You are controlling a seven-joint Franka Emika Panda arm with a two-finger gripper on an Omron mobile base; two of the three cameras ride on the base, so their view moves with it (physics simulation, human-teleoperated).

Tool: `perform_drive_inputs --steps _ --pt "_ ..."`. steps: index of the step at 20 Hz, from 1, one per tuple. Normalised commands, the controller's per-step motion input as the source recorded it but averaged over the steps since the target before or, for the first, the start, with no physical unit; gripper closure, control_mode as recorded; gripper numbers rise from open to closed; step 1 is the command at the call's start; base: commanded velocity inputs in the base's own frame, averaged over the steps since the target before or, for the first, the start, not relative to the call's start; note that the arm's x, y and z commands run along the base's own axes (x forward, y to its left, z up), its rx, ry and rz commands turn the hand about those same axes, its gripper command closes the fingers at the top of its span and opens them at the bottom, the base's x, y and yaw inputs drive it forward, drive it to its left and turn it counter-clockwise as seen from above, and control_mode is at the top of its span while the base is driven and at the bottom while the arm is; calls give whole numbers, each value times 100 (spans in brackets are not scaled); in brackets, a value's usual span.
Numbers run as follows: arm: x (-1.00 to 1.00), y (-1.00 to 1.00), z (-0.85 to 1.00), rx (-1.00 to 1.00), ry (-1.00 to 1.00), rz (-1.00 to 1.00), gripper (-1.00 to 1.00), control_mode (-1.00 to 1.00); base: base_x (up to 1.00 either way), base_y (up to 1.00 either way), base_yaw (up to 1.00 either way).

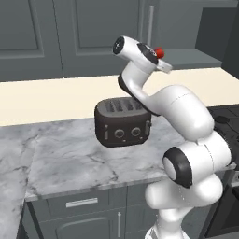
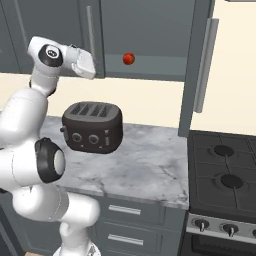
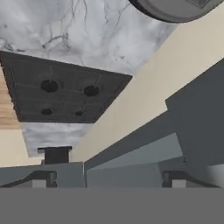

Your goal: Pick the apple from the counter and place it in the cabinet. Then close the cabinet.

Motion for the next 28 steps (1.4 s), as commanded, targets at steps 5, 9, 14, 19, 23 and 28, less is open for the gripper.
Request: perform_drive_inputs --steps 5,9,14,19,23,28 --pt "100 -1 -40 0 24 22 -100 -100 0 0 0" --pt "60 68 -99 -9 21 32 -100 -100 0 0 0" --pt "8 87 -94 -10 19 27 -100 -100 0 0 0" --pt "-71 52 -53 -6 2 22 -100 -100 0 0 0" --pt "-100 0 -4 0 -4 15 -100 -100 0 0 0" --pt "-100 -4 11 11 0 9 -100 -100 0 0 0"
